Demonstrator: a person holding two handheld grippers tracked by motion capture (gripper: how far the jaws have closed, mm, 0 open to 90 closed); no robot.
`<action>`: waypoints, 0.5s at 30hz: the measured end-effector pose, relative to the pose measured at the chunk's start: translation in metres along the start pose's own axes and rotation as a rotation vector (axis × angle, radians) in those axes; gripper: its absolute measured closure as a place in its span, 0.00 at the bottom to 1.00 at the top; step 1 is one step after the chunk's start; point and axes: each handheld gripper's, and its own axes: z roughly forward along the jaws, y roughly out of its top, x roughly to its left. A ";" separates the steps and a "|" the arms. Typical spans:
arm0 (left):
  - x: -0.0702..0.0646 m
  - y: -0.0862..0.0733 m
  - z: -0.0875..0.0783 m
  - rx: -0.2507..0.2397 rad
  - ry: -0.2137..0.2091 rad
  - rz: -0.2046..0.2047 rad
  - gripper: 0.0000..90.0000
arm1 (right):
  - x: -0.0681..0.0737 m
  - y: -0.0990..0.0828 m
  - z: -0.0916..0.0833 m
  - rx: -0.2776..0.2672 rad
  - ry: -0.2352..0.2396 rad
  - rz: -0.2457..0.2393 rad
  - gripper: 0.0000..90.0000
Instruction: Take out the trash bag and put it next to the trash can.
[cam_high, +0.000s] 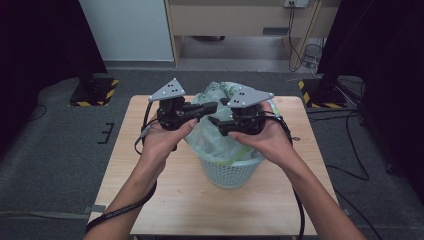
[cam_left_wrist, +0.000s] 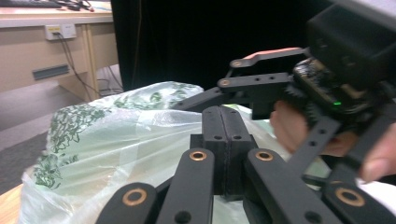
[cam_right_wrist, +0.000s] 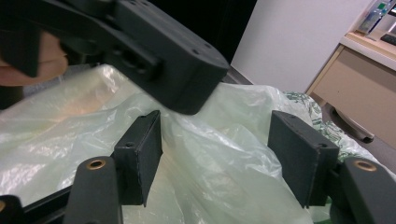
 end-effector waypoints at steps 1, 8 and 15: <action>-0.001 0.000 0.001 0.000 -0.007 -0.001 1.00 | -0.001 0.000 0.001 0.001 0.004 -0.001 0.43; -0.005 0.001 0.002 -0.014 -0.039 0.002 1.00 | -0.002 0.000 0.003 0.019 0.032 -0.032 0.82; -0.005 -0.002 0.000 -0.033 0.021 -0.010 0.72 | -0.011 0.001 -0.003 -0.007 0.033 0.025 0.99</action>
